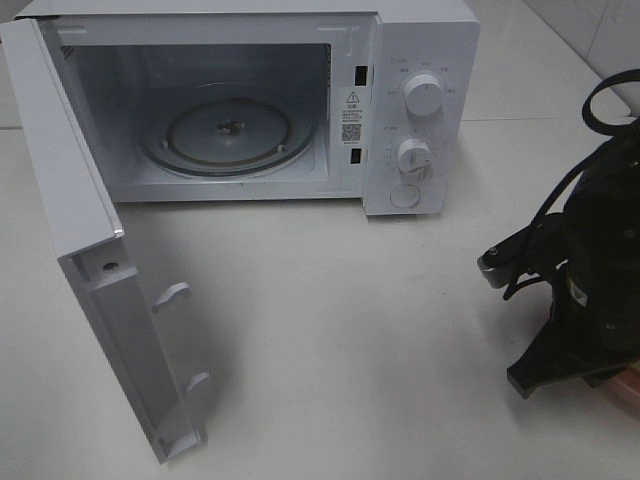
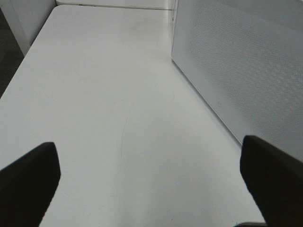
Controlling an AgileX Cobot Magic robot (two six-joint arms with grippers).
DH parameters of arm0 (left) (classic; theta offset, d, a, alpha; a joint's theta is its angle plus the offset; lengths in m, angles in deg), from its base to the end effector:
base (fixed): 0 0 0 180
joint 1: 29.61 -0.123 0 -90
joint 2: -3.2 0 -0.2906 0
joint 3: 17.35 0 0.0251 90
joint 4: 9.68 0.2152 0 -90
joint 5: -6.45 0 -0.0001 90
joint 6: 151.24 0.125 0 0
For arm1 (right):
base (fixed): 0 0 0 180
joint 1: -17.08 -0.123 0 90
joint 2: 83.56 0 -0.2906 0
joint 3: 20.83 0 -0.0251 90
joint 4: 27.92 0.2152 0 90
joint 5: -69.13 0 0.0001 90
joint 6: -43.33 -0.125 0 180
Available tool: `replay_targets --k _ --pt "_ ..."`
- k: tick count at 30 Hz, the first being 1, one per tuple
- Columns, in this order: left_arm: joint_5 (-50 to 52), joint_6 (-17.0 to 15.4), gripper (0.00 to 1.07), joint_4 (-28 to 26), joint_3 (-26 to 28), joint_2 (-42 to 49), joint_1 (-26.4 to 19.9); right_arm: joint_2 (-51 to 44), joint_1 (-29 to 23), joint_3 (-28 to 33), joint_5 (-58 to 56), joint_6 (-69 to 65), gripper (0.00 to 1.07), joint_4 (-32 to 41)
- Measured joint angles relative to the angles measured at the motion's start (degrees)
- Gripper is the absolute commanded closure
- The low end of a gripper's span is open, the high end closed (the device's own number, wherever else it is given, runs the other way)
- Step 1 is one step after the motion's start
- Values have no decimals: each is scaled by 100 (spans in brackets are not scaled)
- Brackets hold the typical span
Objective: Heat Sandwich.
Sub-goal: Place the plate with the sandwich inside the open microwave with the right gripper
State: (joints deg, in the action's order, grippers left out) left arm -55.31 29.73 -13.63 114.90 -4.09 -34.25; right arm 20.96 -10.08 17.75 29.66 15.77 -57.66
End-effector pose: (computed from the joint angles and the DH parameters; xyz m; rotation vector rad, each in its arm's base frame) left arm -0.0142 -0.0088 0.2475 -0.0604 2.0358 -0.0209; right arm 0.2180 0.0675 0.1287 -0.6027 2.9382 -0.4584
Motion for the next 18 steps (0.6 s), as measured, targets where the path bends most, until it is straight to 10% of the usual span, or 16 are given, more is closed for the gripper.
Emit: replay_targets --k 18 --pt "0 0 9 0 0 0 0 -957 -710 0 -762 29 107 -23"
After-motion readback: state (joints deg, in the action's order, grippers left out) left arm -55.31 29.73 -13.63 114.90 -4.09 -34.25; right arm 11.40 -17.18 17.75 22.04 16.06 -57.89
